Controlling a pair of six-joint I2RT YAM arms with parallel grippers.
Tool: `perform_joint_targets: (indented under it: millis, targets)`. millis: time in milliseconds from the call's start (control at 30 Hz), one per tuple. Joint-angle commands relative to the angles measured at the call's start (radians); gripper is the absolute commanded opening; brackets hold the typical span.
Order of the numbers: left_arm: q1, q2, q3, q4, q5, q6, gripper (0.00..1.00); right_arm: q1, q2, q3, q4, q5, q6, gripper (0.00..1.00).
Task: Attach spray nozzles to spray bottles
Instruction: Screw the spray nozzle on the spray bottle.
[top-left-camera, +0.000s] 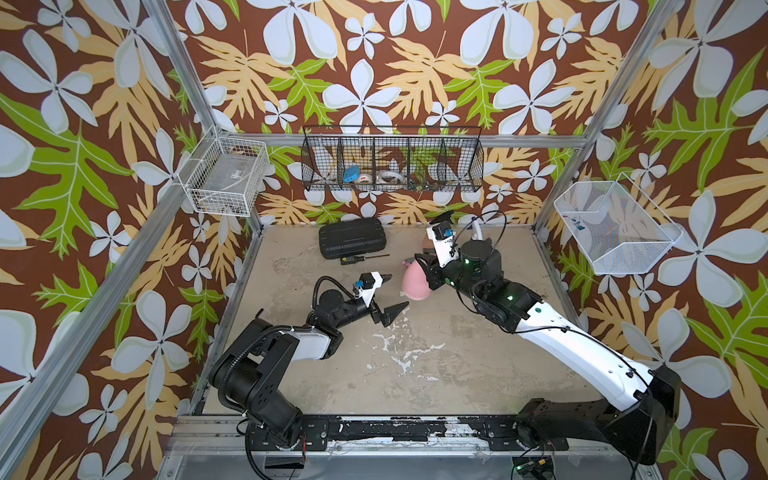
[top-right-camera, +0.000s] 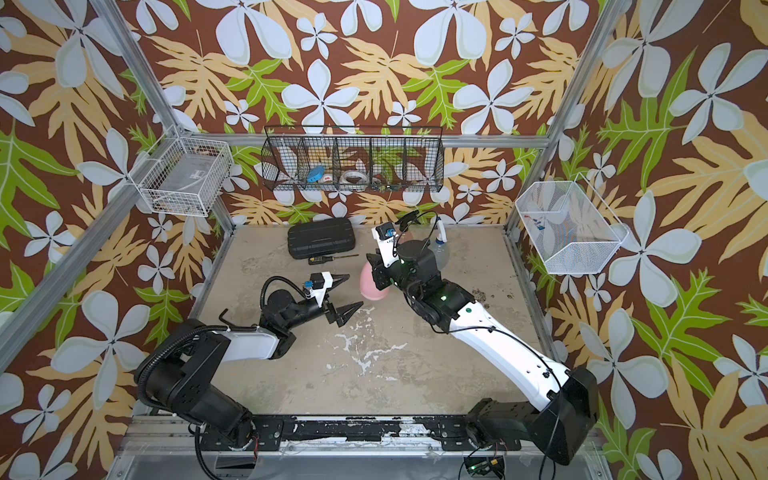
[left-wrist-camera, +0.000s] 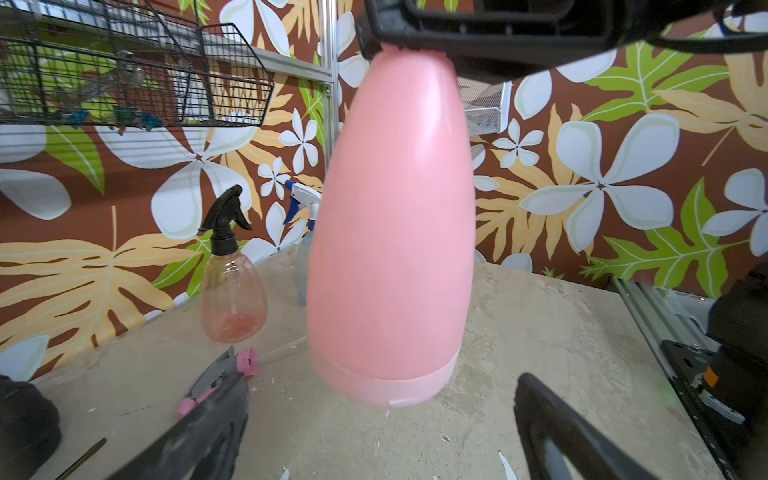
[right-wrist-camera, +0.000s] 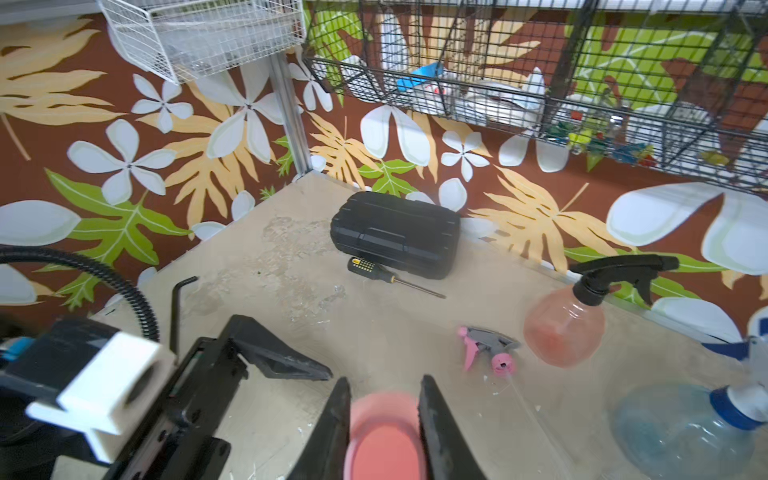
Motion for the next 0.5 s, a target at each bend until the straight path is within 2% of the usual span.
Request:
perform_joint_targets:
  millis: [0,233,467]
  targets:
    - [-0.006,0.010,0.018,0.000,0.053,0.021,1.00,0.021,0.004,0.021,0.010,-0.030,0.001,0.02]
    - [-0.023,0.015,0.047,0.000,0.055,0.044,0.99,0.061,-0.016,0.033,0.013,-0.055,0.013,0.01]
    - [-0.023,0.027,0.058,0.001,0.088,0.039,0.95,0.072,-0.028,0.037,0.013,-0.064,0.010,0.01]
